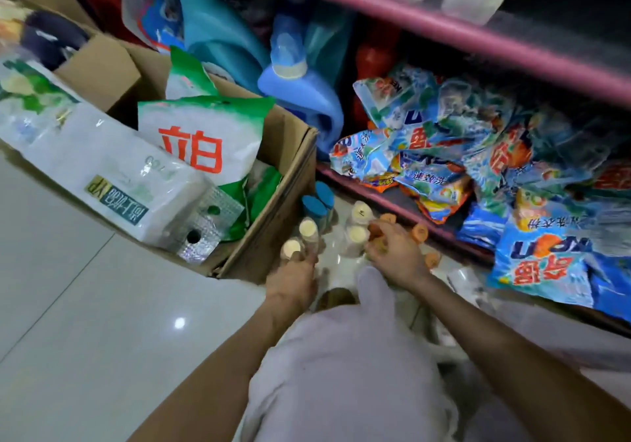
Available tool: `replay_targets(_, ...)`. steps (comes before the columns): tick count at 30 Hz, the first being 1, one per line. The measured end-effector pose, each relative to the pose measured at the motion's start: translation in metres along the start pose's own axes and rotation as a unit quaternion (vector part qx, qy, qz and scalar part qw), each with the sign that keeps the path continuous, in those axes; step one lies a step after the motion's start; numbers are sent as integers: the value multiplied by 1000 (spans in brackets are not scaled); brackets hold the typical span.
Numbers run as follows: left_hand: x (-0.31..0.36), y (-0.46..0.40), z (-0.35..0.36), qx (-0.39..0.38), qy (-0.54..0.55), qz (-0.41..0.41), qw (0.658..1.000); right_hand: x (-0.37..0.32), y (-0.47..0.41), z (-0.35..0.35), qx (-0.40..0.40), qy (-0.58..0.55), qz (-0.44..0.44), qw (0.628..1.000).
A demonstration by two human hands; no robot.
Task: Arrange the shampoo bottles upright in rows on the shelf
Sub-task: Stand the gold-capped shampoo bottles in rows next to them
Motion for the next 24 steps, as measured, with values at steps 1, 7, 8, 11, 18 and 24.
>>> replay_targets(1,-2,-3,5,3,-18,5,1000,4,-4,9,-7,3,-9,1000)
replay_targets(7,-9,-21,19,43,-153,27,987,14,-30,44,-32,37,-31,998)
replay_targets(8,-11,-23,21,50,-175,38,983,14,-35,45,-25,37,-26,999)
replay_targets(11,-14,-26,29,76,-221,61,970,15,-46,48,-17,54,-9,998)
replay_targets(18,-15,-23,28,97,-240,83,962,24,-46,52,-77,45,17,996)
replay_targets(24,-17,8,-20,110,-37,58,992,8,-7,6,95,-47,4,994)
Point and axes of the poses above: each hand's wrist, its own y-axis away from the middle knuckle, its own z-axis out of the palm, x = y × z, the point moved 6 cm from there along -y, towards the middle knuckle, and after that the axes turned 5 degrees about z, right-handed, at the moved point
